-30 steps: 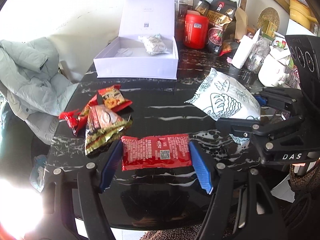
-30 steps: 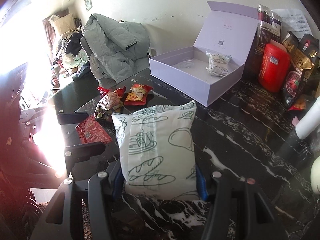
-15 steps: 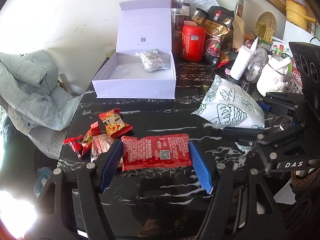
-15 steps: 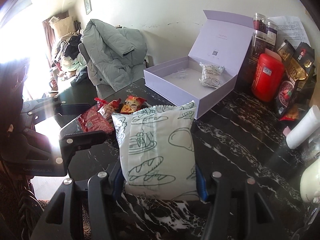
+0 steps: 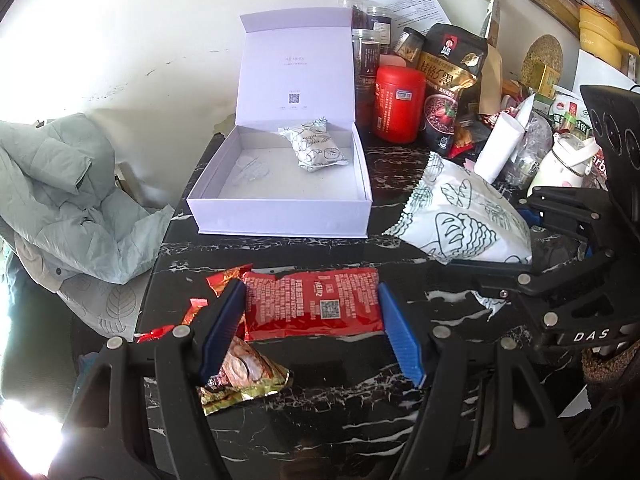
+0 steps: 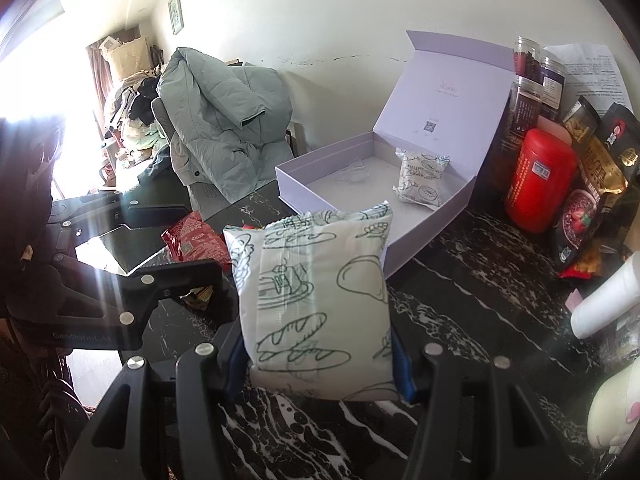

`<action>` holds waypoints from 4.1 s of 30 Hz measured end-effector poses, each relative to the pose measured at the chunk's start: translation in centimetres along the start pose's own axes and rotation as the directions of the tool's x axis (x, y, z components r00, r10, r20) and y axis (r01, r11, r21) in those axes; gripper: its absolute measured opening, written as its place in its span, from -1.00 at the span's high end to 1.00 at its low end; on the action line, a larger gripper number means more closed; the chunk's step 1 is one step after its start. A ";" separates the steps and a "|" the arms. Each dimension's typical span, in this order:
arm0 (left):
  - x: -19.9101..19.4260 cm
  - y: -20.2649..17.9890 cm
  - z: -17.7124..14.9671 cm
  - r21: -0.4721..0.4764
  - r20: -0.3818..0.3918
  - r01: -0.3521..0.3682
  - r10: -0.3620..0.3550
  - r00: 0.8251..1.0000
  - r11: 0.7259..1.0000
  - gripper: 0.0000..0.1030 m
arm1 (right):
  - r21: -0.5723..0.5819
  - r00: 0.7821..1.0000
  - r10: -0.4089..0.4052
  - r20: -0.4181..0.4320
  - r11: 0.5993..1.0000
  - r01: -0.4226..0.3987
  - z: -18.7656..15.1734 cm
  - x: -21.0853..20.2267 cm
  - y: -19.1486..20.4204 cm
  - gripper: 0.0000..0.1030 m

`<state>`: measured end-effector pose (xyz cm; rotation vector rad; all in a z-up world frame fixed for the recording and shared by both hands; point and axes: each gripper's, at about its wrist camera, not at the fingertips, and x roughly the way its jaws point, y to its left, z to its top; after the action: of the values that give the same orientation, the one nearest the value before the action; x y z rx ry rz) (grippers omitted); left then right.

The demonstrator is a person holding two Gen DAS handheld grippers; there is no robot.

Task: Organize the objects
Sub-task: 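Lift the red sachet with the left gripper while the right gripper lifts the white pouch, then carry the sachet and pouch with both grippers over the open lavender box, then lower both items into the box and open both grippers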

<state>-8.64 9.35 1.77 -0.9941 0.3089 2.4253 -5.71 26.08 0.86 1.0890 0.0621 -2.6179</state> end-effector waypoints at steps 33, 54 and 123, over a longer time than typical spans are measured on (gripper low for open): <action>5.6 6.5 10.7 0.005 0.045 -0.085 0.084 0.995 0.996 -0.30 | -0.045 0.996 -0.009 0.083 0.999 0.013 11.9 5.6 -4.4 -0.13; 10.8 8.5 16.9 0.074 0.052 -0.114 0.111 0.993 0.991 -0.30 | -0.034 0.995 -0.011 0.100 0.999 0.015 17.9 10.2 -8.8 -0.13; 25.8 10.0 16.2 -0.026 -0.166 0.009 -0.013 0.986 1.000 -0.39 | 0.094 0.996 0.004 -0.084 0.996 0.003 17.3 22.0 -15.5 -0.33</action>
<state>-39.30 16.33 -4.75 -1.2095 0.3301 2.3458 -36.77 32.46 -3.40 1.2302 -0.0432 -2.5971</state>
